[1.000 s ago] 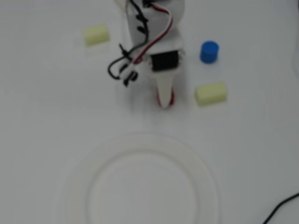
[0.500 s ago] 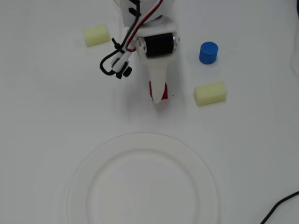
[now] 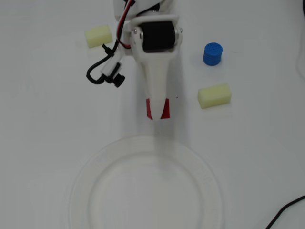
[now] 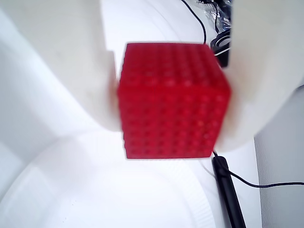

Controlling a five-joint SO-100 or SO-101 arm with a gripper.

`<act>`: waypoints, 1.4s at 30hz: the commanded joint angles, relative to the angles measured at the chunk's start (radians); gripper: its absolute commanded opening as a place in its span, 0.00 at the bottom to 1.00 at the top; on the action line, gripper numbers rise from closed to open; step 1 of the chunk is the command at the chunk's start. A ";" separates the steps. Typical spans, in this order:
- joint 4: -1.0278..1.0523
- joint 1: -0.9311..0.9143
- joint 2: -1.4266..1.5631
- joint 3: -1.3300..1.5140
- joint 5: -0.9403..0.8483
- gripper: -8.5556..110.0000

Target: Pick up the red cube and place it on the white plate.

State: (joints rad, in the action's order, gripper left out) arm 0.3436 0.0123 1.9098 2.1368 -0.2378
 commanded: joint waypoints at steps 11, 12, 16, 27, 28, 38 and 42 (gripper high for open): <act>-0.049 -0.026 -0.410 -0.304 0.043 0.07; -0.049 -0.028 -0.417 -0.305 0.043 0.07; -0.046 -0.034 -0.422 -0.305 0.048 0.07; 0.140 -0.048 -0.249 -0.305 0.101 0.26; 0.169 -0.048 -0.227 -0.305 0.115 0.28; 0.517 -0.037 -0.051 -0.353 0.227 0.44; 0.603 -0.037 0.123 -0.261 0.275 0.47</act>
State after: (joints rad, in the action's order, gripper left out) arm 0.9081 -0.0276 1.8761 1.8377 0.0138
